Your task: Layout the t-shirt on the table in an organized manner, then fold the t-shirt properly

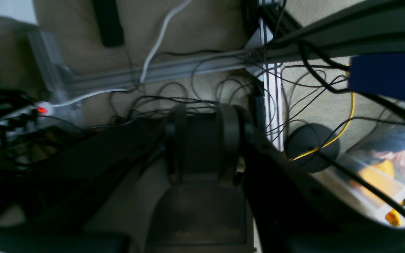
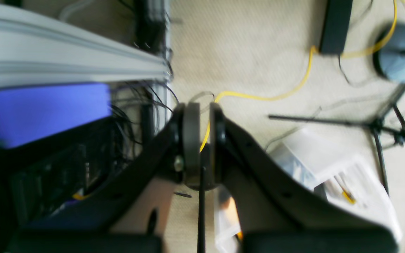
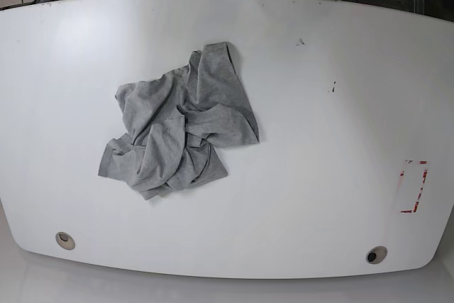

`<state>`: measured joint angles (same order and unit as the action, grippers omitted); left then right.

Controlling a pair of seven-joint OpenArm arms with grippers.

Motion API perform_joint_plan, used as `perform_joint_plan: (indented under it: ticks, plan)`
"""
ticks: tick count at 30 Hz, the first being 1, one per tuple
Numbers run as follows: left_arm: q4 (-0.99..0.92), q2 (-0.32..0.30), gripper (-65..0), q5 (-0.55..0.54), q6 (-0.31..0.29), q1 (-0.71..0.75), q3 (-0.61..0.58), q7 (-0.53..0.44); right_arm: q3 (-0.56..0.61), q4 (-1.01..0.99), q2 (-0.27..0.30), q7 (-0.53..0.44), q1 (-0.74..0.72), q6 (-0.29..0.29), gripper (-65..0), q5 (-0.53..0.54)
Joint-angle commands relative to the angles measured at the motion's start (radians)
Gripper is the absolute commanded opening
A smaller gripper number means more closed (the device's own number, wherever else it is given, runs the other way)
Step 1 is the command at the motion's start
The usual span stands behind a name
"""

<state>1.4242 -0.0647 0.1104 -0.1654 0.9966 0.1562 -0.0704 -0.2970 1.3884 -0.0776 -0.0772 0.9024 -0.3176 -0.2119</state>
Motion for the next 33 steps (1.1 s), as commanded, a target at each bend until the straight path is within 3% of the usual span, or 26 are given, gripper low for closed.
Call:
perform_joint_plan:
  ticks: [1,6,17,22,33]
  plan:
    - [0.083,-0.002,-52.1,-0.004,0.000,0.066,0.003,-0.009,-0.003,0.067,-0.001,-0.016,0.050,-0.019,-60.9,0.001]
    - [0.198,-0.007,-52.1,-0.047,0.000,0.141,0.003,-0.009,-0.003,0.174,-0.001,-0.014,0.116,-0.044,-60.9,0.041]
    - [0.409,-0.093,-52.1,-0.209,0.000,0.275,0.076,-0.007,-0.003,0.458,0.008,0.104,0.257,-0.082,-60.9,0.182]
    - [0.478,-0.100,-52.1,-0.269,0.000,0.301,0.127,-0.007,-0.003,0.582,0.002,0.136,0.301,-0.114,-60.9,0.202]
    - [0.570,-0.099,-52.1,-0.291,0.000,0.272,0.201,-0.012,-0.006,0.639,0.002,0.161,0.263,-0.120,-60.9,0.200]
